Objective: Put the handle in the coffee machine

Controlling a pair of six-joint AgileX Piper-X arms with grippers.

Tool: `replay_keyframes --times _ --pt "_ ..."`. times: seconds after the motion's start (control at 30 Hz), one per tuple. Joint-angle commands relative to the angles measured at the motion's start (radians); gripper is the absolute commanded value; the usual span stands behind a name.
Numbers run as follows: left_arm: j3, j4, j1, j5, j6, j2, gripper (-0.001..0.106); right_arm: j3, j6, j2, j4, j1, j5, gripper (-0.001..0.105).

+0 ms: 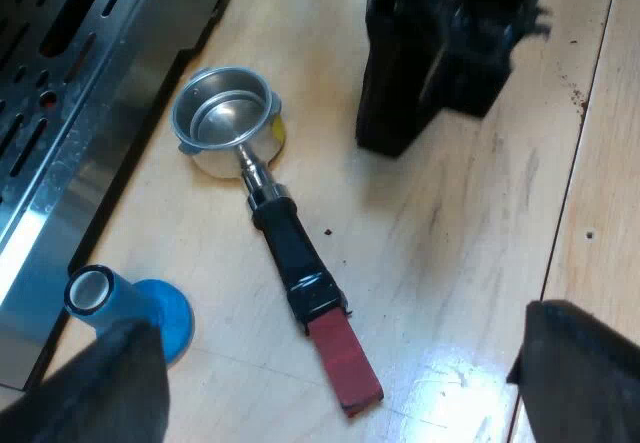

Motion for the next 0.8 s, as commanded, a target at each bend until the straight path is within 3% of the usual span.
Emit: replay_keyframes --times 0.03,0.13,0.17,0.37,0.5,0.8 --pt "-0.007 -0.009 -0.005 -0.004 -0.043 0.0 0.073 -0.032 -0.097 -0.057 0.087 -0.001 0.029 0.041" --pt "-0.007 -0.009 -0.005 -0.001 -0.069 0.0 0.073 -0.071 -0.182 -0.082 0.141 -0.001 0.039 0.065" --pt "-0.007 -0.009 -0.005 -0.001 -0.076 0.0 0.073 -0.077 -0.2 -0.082 0.152 -0.001 0.039 0.068" --pt "-0.007 -0.009 -0.005 0.022 -0.085 0.0 0.073 -0.174 -0.355 -0.079 0.241 -0.048 0.036 0.072" --pt "-0.007 -0.009 -0.005 0.055 -0.088 0.0 0.073 -0.214 -0.45 -0.079 0.245 -0.121 -0.02 0.088" --pt "-0.007 -0.011 -0.005 0.069 -0.088 0.0 0.073 -0.251 -0.57 -0.02 0.246 -0.225 -0.098 0.087"
